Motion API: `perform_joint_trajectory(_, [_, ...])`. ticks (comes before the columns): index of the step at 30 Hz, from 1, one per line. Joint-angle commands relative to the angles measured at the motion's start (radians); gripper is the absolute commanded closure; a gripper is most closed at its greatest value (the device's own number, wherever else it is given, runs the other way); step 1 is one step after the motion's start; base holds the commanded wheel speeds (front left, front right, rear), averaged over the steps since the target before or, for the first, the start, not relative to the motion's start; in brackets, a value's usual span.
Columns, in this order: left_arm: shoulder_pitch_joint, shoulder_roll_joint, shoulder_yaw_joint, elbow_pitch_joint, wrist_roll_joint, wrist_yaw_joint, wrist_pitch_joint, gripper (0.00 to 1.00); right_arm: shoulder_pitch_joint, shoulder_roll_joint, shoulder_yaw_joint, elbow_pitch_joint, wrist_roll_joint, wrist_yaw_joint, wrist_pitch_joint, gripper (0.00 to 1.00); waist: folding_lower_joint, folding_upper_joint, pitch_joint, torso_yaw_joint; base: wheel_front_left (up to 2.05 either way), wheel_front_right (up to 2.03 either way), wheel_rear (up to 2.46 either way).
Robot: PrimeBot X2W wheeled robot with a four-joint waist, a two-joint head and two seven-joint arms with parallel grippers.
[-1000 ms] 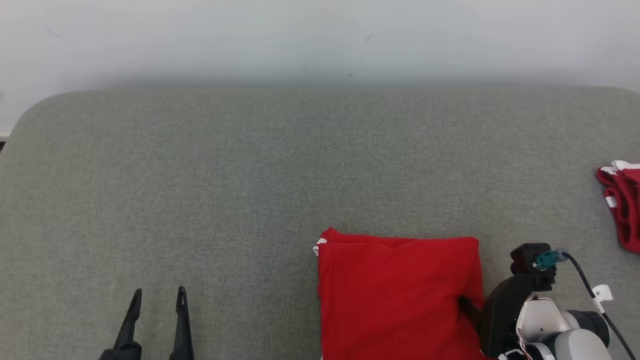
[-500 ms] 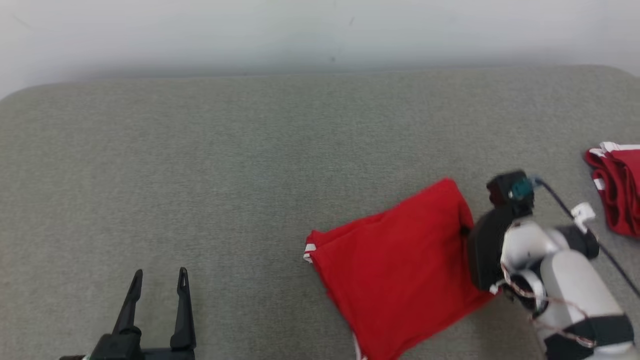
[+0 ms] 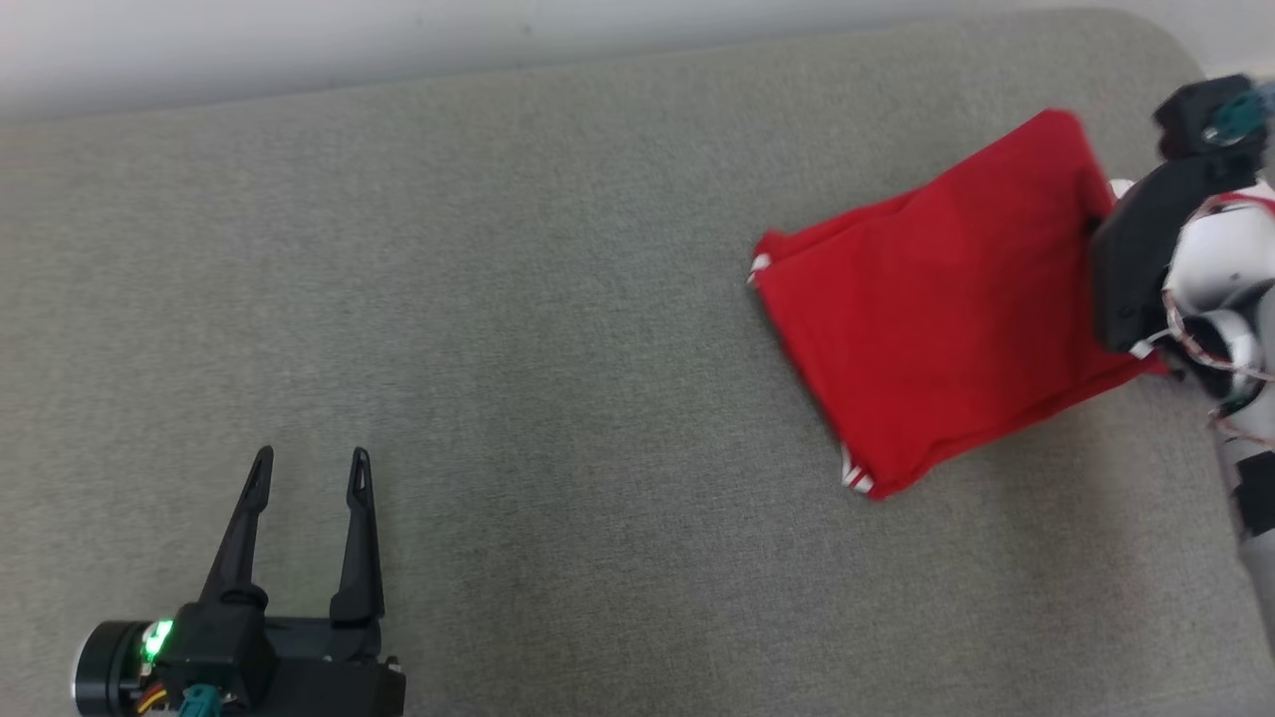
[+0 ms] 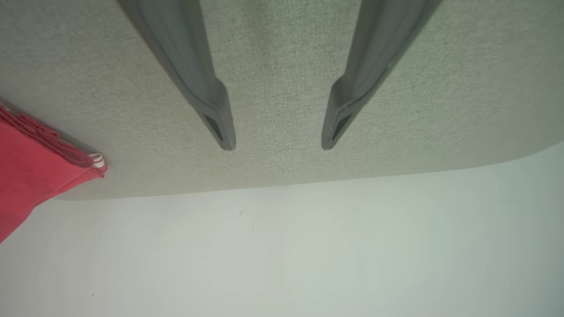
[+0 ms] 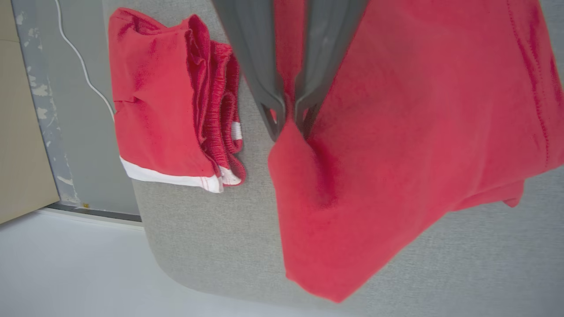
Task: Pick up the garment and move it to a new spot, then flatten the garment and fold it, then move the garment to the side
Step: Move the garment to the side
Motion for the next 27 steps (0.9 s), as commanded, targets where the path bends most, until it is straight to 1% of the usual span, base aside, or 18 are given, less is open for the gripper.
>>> perform_joint_trajectory(1, [-0.019, 0.008, -0.002, -0.007, 0.005, -0.006, -0.003, 0.0, -0.02, -0.016, -0.015, 0.0, -0.02, 0.0, -0.001, 1.0, -0.0001, -0.0001, 0.064, -0.057, 0.0, 0.0, 0.0])
perform_joint_trajectory(5, [-0.037, 0.016, -0.01, -0.02, 0.015, -0.011, -0.003, 0.0, -0.033, -0.053, -0.087, -0.005, -0.063, 0.0, -0.013, 1.0, -0.0001, -0.0001, 0.096, -0.065, 0.0, 0.0, 0.0])
perform_joint_trajectory(9, [-0.044, 0.028, -0.01, -0.036, 0.02, -0.016, -0.003, 0.0, -0.036, -0.092, -0.164, -0.036, -0.102, 0.0, -0.012, 1.0, -0.0001, -0.0001, 0.131, -0.063, 0.0, 0.0, 0.0])
perform_joint_trajectory(13, [-0.061, 0.041, -0.014, -0.045, 0.024, -0.017, -0.003, 0.0, -0.017, -0.139, -0.248, -0.046, -0.15, 0.0, -0.021, 1.0, -0.0001, -0.0001, 0.169, -0.048, 0.0, 0.0, 0.0])
perform_joint_trajectory(15, [-0.069, 0.046, -0.02, -0.048, 0.024, -0.02, -0.003, 0.0, -0.003, -0.172, -0.278, -0.042, -0.176, 0.0, -0.042, 1.0, -0.0001, -0.0001, 0.187, -0.035, 0.0, 0.0, 0.0])
perform_joint_trajectory(16, [-0.069, 0.046, -0.02, -0.048, 0.024, -0.02, -0.003, 0.0, -0.003, -0.172, -0.278, -0.042, -0.176, 0.0, -0.042, 1.0, -0.0001, -0.0001, 0.187, -0.035, 0.0, 0.0, 0.0])
perform_joint_trajectory(18, [-0.079, 0.05, -0.027, -0.048, 0.026, -0.022, -0.003, 0.0, 0.017, -0.204, -0.297, -0.028, -0.205, 0.0, -0.066, 1.0, -0.0001, -0.0001, 0.202, -0.019, 0.0, 0.0, 0.0])
perform_joint_trajectory(23, [-0.098, 0.054, -0.043, -0.056, 0.03, -0.024, -0.003, 0.0, 0.06, -0.282, -0.355, 0.011, -0.258, 0.0, -0.177, 1.0, -0.0001, -0.0001, 0.229, 0.013, 0.0, 0.0, 0.0])
perform_joint_trajectory(25, [-0.098, 0.056, -0.045, -0.058, 0.031, -0.024, -0.003, 0.0, 0.075, -0.302, -0.368, 0.02, -0.278, 0.0, -0.247, 1.0, -0.0001, -0.0001, 0.233, 0.019, 0.0, 0.0, 0.0])
perform_joint_trajectory(27, [-0.096, 0.058, -0.047, -0.058, 0.035, -0.021, -0.003, 0.0, 0.088, -0.306, -0.389, 0.04, -0.294, 0.0, -0.309, 1.0, -0.0001, -0.0001, 0.234, 0.022, 0.0, 0.0, 0.0])
